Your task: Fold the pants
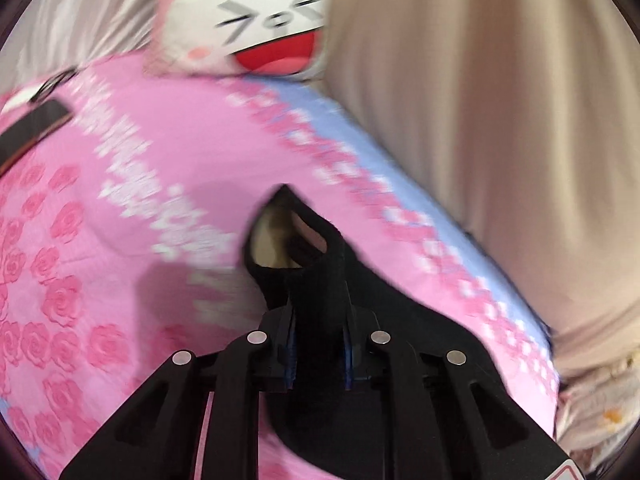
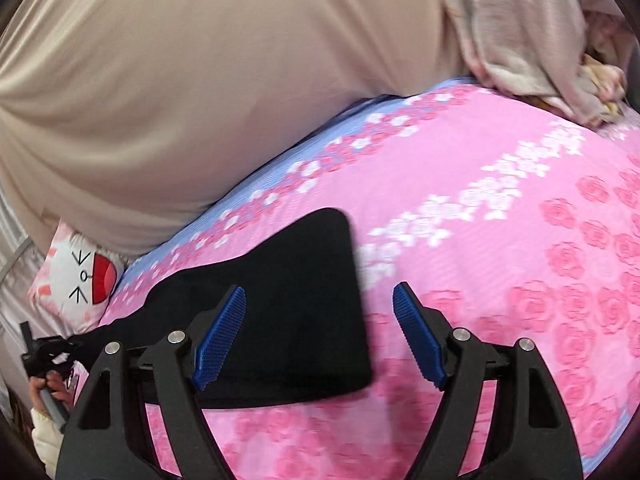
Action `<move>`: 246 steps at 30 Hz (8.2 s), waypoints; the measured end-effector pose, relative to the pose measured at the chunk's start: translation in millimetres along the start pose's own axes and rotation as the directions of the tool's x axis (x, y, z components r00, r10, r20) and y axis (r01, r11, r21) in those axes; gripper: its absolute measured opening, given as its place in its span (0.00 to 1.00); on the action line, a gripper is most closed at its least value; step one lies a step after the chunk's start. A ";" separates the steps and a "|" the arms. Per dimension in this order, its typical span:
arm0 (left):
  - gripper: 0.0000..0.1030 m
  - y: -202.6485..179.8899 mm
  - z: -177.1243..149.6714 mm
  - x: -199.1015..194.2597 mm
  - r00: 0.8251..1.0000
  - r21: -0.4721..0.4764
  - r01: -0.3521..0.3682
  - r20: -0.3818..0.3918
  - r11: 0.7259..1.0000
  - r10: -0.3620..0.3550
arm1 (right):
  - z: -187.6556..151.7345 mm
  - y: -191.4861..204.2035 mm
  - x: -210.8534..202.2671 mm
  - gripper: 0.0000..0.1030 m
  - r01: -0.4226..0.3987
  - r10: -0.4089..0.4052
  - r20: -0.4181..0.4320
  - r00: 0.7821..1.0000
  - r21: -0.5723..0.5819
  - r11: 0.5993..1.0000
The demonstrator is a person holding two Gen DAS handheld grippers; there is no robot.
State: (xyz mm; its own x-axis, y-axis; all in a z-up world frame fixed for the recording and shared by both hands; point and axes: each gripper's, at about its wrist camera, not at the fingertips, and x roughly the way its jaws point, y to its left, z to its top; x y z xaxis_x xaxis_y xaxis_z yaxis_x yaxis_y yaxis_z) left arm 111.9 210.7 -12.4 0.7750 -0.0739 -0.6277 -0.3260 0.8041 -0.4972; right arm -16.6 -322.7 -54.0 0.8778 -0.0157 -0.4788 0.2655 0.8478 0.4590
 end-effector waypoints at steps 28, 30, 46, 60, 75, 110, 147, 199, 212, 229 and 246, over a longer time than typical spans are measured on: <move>0.13 -381.7 -317.0 25.2 0.954 0.739 0.298 -0.257 0.604 -0.157 | 32.9 -125.4 14.8 0.79 -0.082 0.086 -0.004 0.996 0.271 0.959; 0.13 -388.1 -317.1 22.1 0.953 0.744 0.302 -0.257 0.597 -0.162 | 33.4 -124.2 16.2 0.79 -0.087 0.092 -0.007 0.996 0.269 0.959; 0.64 -341.4 -254.4 -51.7 0.881 0.665 0.444 -0.202 0.601 -0.428 | 32.8 -122.9 15.6 0.79 -0.077 0.084 -0.015 0.996 0.272 0.959; 0.71 -227.8 -88.8 89.4 0.976 0.502 0.109 -0.219 0.858 0.004 | 40.9 26.8 47.6 0.87 -0.178 0.140 -0.191 0.971 -0.200 0.963; 0.67 -188.4 -50.5 134.1 0.960 0.479 0.114 -0.278 0.870 0.027 | 11.9 24.7 48.5 0.16 -0.110 0.079 -0.274 0.959 -0.101 0.989; 0.72 -118.6 -95.5 -4.7 0.971 0.550 0.216 -0.205 0.807 -0.119 | 43.7 62.6 13.2 0.27 -0.076 0.063 -0.107 0.992 -0.127 0.989; 0.94 -52.0 -71.1 15.6 0.983 0.460 -0.156 -0.014 0.874 0.183 | -49.0 318.1 284.3 0.13 -0.305 0.110 -0.504 0.856 -0.321 0.897; 0.95 -199.3 -204.7 50.9 0.971 0.738 -0.023 -0.145 0.674 0.192 | 9.8 -1.9 10.5 0.26 -0.168 0.168 -0.124 0.978 0.007 0.986; 0.95 -189.9 -208.0 52.9 0.978 0.728 0.006 -0.148 0.685 0.149 | 50.1 63.4 185.5 0.17 -0.196 0.148 -0.364 0.920 -0.099 0.976; 0.95 -95.4 -115.0 2.2 0.978 0.538 -0.168 -0.014 0.826 0.208 | 14.5 182.9 108.0 0.23 -0.337 0.259 -0.319 0.912 -0.221 0.915; 0.95 -50.6 -93.3 -17.7 0.988 0.458 -0.114 -0.043 0.882 0.149 | -69.8 296.0 192.4 0.55 -0.262 0.063 -0.390 0.919 -0.482 0.836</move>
State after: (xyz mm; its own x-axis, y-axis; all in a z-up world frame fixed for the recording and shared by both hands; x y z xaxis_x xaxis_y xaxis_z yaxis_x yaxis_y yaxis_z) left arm 64.2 116.3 -32.0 0.6938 0.0220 -0.7199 -0.1275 0.9875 -0.0927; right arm 203.0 -37.8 -62.5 0.6676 0.2458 -0.7027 -0.2000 0.9684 0.1487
